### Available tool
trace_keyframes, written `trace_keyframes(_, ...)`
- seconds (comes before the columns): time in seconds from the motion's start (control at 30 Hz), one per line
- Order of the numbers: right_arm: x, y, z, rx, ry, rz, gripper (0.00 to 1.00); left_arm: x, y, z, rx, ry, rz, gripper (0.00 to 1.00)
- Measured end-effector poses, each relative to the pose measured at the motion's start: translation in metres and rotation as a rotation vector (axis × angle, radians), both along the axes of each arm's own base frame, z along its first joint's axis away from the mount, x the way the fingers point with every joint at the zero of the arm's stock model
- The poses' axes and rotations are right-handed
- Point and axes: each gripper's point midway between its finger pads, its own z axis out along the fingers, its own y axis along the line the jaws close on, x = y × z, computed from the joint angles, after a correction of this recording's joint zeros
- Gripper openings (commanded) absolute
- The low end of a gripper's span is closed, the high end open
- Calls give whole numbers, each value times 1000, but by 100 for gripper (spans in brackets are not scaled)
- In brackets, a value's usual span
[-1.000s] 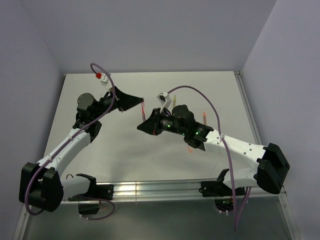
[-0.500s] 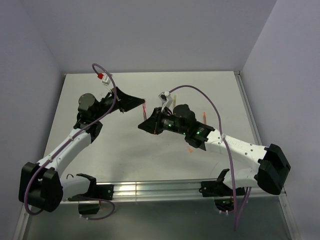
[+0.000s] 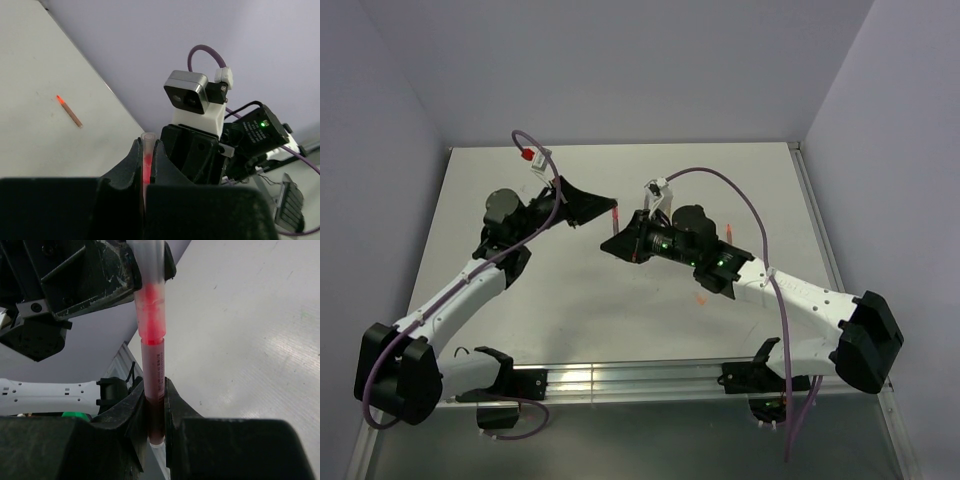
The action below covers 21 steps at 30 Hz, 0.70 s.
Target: Insert the pens into the pen caps
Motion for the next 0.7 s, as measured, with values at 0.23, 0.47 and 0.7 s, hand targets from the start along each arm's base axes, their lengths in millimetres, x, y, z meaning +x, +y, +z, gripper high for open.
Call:
trace_keyframes(0.23, 5, -13, -2, -5, 31, 32, 0, 2, -9, -2, 18, -29, 133, 0)
trace_keyframes(0.47, -11, -24, -13, -99, 73, 111, 0, -14, -10, -16, 1, -33, 195, 0)
trace_keyframes(0.7, -16, -30, -14, -146, 86, 147, 0, -22, -23, -12, 11, -88, 252, 0)
